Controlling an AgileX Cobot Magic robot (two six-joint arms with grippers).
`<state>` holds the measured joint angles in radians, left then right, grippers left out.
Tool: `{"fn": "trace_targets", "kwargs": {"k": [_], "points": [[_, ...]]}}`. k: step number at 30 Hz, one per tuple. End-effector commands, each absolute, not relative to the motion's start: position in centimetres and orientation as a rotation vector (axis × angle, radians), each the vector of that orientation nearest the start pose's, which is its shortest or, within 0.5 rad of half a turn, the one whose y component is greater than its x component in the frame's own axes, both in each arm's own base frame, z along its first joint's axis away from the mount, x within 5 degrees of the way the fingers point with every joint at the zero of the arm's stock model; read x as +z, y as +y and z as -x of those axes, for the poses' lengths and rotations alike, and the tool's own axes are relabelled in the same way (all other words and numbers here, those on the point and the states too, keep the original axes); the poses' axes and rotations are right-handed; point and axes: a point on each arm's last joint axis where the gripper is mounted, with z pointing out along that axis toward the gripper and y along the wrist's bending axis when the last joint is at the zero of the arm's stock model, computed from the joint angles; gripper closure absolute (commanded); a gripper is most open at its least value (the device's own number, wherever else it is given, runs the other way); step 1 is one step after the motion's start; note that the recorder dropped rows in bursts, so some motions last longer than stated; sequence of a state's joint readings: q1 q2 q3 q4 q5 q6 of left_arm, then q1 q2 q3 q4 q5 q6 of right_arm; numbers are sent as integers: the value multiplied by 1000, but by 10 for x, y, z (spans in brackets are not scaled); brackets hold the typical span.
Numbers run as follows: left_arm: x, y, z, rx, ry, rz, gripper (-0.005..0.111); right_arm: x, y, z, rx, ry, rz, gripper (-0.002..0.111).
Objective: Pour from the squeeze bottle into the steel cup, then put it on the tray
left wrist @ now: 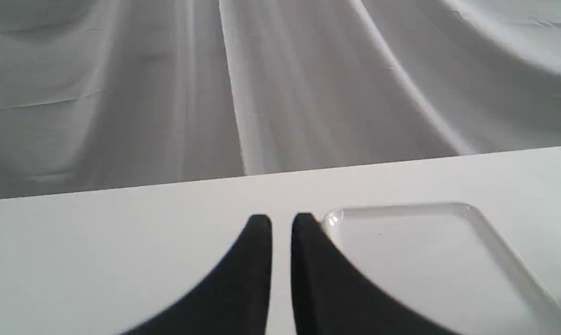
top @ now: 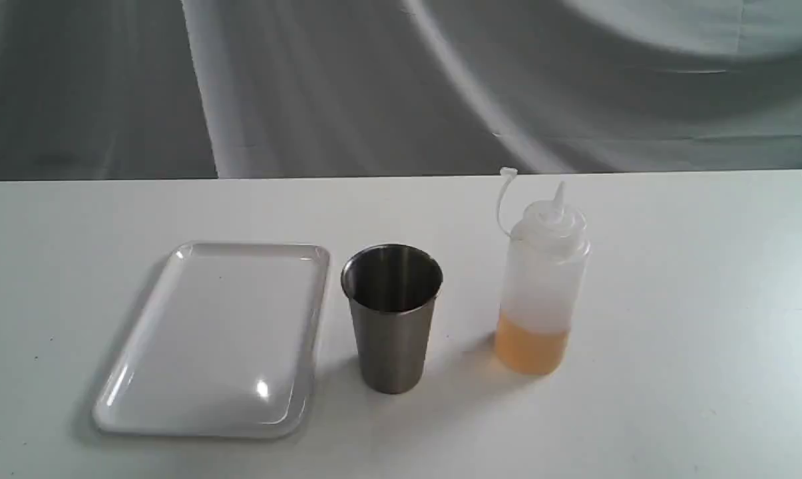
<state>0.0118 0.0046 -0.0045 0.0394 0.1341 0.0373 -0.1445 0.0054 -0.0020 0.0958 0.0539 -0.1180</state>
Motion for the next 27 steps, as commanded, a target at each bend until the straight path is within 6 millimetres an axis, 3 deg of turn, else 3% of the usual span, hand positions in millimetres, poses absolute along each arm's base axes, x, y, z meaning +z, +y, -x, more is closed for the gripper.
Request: {"fn": "trace_targets", "kwargs": {"k": [1, 9, 15, 27], "points": [[201, 1, -56, 66, 1616, -49, 98, 220, -9, -55, -143, 1411, -99, 108], [201, 1, -56, 68, 1616, -52, 98, 237, -10, -50, -157, 1213, -107, 108], [201, 1, -56, 68, 1616, -52, 98, 239, -10, -49, -39, 1175, -181, 108], [201, 1, -56, 67, 1616, -50, 98, 292, -5, -33, -93, 1021, -101, 108]]}}
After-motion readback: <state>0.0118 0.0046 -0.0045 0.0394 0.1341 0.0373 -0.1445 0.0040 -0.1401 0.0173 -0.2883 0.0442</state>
